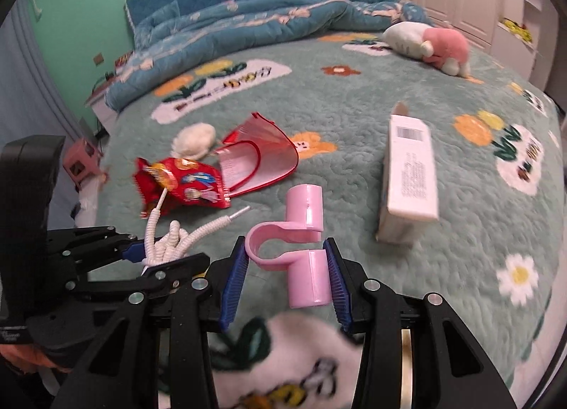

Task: Collect trash
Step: 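Grasp the pink clip with the right tool, then carry the cord and pink clip with both tools to the orange bucket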

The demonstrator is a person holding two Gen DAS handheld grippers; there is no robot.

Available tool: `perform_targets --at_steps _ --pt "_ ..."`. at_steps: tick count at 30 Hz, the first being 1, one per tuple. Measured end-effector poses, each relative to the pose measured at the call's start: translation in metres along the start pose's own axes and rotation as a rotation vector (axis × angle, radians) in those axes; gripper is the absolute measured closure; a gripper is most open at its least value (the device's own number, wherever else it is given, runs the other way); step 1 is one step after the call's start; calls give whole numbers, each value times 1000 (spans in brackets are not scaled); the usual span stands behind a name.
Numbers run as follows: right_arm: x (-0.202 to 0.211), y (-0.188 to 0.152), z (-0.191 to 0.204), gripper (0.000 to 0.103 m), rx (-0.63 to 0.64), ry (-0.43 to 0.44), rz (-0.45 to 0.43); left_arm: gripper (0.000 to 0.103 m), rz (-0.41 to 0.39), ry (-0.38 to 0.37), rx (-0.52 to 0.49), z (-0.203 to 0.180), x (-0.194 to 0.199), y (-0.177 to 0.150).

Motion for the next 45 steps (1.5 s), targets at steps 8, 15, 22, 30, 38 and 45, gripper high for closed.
perform_targets --at_steps 8,15,22,30,38,45 --pt "70 -18 40 60 -52 20 -129 68 -111 1 -55 -4 66 -12" --pt "131 -40 62 60 -73 12 -245 68 -188 -17 -121 -25 111 -24" --pt "192 -78 45 60 -140 -50 -336 68 -250 -72 -252 -85 141 -34" --pt "271 -133 -22 60 -285 -181 -461 68 -280 -181 -476 -197 160 -44" --pt "349 -218 -94 60 -474 -351 -537 68 -277 -316 -662 -311 167 -67" --pt "387 -284 -144 60 -601 -455 -552 68 -240 -398 -807 -394 155 -99"
Point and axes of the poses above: each gripper's, at about its wrist camera, not at the fingertips, and x roughly against the way its jaws point, z to its left, y to its top, the point moved 9 cm from there along -x, roughly the way its jaws point, and after that the axes turned 14 degrees about y, right-handed, at the moved point
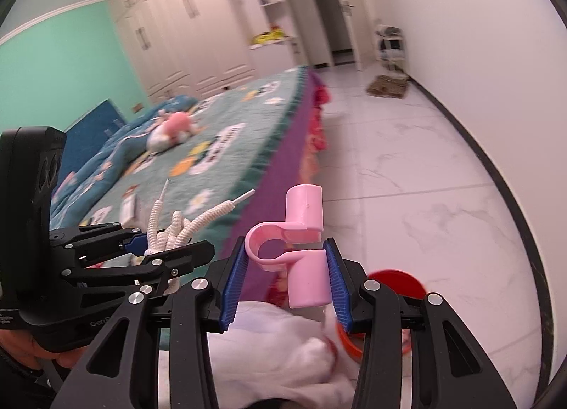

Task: Collect trash
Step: 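Carry the cord and pink clip with both tools to the orange bucket, then open left tool to drop the cord while right tool drops the pink clip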

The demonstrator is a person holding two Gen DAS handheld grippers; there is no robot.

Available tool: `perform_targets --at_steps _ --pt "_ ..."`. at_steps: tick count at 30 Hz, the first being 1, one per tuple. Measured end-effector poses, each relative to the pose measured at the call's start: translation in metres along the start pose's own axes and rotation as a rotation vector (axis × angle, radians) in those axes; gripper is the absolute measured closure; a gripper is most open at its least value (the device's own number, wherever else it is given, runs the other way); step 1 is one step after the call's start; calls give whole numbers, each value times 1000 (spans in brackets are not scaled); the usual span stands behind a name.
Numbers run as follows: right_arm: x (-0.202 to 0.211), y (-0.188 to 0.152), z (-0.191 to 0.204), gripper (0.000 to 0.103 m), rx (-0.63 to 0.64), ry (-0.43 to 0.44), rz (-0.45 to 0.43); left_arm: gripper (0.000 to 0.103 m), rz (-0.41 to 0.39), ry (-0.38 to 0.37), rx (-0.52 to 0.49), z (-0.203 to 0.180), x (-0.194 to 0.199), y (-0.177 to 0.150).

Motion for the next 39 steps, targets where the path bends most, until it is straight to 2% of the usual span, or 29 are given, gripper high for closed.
perform_targets --at_steps 7,13,20,27,29,30,39 --pt "12 -10 -76 60 -102 -99 -13 68 77 -100 -42 -48 -53 10" --pt "7 -24 -116 60 -169 -139 -4 67 181 -157 -69 -82 -106 5" --pt "-4 -42 -145 60 -221 -172 12 67 245 -163 -88 -101 -152 6" --pt "-23 -50 -159 60 -250 -186 33 62 260 -142 -128 -118 -166 1" --pt "-28 -48 -160 60 -254 -188 34 50 262 -141 -125 -118 -168 0" --pt "-30 -48 -160 60 -254 -188 35 47 262 -142 -125 -119 -167 0" --pt "-33 -49 -162 60 -252 -188 42 46 251 -126 -143 -117 -166 2"
Point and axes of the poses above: each gripper's, at about its wrist camera, not at the fingertips, and x roughly against the way its jaws point, z to its left, y to its top, the point moved 9 cm from there along -x, roughly the way its jaws point, and after that the axes turned 14 degrees about y, right-handed, at the moved point
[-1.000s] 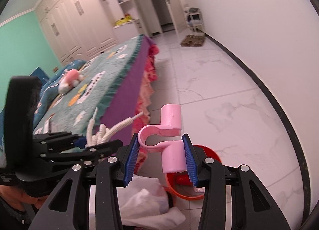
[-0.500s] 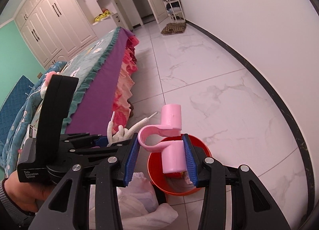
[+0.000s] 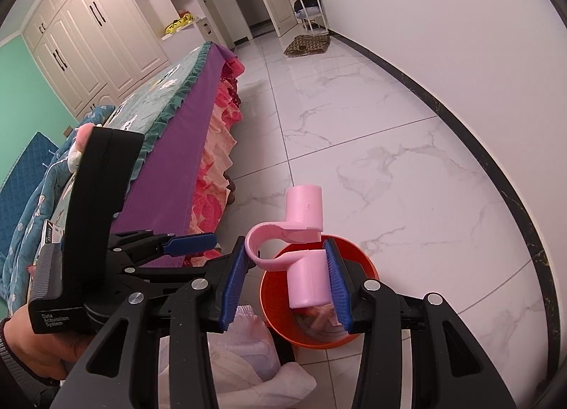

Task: Collect trash
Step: 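Open left tool to drop the cord while right tool drops the pink clip, then move both tools back over the bed toward the crumpled yellow paper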

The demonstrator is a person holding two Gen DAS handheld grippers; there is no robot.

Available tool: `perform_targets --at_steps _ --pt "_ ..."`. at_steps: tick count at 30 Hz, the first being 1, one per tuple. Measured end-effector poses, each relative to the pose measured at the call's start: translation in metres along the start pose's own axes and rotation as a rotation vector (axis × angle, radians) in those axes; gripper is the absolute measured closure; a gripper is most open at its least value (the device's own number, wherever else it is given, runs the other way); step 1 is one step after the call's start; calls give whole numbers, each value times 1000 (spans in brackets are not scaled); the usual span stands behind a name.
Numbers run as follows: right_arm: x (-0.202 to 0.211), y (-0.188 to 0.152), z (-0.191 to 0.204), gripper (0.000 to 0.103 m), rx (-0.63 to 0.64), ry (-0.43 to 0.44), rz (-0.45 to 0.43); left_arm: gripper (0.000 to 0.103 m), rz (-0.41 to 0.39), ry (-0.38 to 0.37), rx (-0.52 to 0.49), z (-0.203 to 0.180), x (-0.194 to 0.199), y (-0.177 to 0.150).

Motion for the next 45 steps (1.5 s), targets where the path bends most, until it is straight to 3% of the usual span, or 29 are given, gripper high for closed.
perform_targets --at_steps 10,13,14,18,28,33,40,43,45 --pt "-24 -1 0 59 13 -25 37 46 21 55 25 24 -4 -10" --pt "-33 -2 -5 55 14 -59 51 46 25 65 35 31 -5 -12" --pt "-34 -3 -8 47 14 -70 53 46 25 66 38 33 -5 -12" --pt "-43 -3 -16 46 28 -112 54 46 26 62 43 36 -5 -12" --pt "-33 0 1 46 26 -80 38 46 8 52 73 46 9 -16" --pt "-20 4 32 46 53 -23 18 46 -49 68 102 61 39 -19" --pt "4 9 113 43 156 102 -12 46 -163 139 168 99 104 -35" --pt "13 8 150 43 210 154 -19 36 -195 179 198 116 128 -48" --pt "17 6 171 43 237 185 -19 35 -219 205 227 129 146 -61"
Point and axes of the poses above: each gripper's, at about its wrist camera, not at the fingertips, and x roughly against the way its jaws point, z to its left, y to its top, the point moved 9 cm from there along -x, roughly the way its jaws point, and after that the axes turned 14 degrees about y, right-handed, at the moved point
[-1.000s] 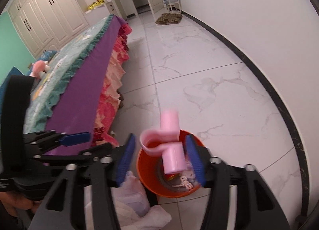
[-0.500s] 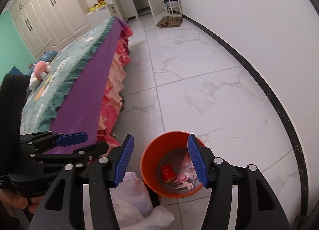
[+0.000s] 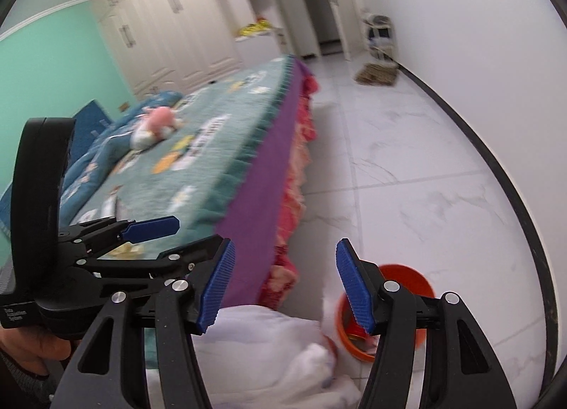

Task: Collect trash
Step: 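Move both tools back over the bed toward the crumpled yellow paper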

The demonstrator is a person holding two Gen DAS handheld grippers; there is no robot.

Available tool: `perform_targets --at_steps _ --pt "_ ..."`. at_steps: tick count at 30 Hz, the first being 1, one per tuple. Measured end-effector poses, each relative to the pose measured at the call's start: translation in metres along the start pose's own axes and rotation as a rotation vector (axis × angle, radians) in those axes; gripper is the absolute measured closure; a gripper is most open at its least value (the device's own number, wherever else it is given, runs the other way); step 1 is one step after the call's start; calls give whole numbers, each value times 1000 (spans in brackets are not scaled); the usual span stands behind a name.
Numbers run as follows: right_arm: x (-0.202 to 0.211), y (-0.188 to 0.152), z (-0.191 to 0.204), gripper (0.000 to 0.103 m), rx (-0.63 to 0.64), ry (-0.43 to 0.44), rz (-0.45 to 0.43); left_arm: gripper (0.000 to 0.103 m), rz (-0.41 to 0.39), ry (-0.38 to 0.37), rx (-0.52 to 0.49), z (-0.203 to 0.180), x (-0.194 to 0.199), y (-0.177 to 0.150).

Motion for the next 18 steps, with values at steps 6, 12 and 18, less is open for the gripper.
perform_targets --at_steps 6,12,18 --pt "-6 0 71 43 87 98 13 35 -27 75 66 48 31 -21" --pt "-14 -6 136 42 170 178 38 30 -40 144 148 100 57 -45" --pt "-24 -20 191 42 238 239 76 22 -35 204 233 150 74 -73"
Point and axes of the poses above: each gripper's, at about its wrist camera, not at the fingertips, and x roughly against the way its jaws point, z to its left, y to its top, the point moved 9 cm from there along -x, roughly the way its jaws point, and after that the axes turned 14 degrees about y, right-handed, at the moved point
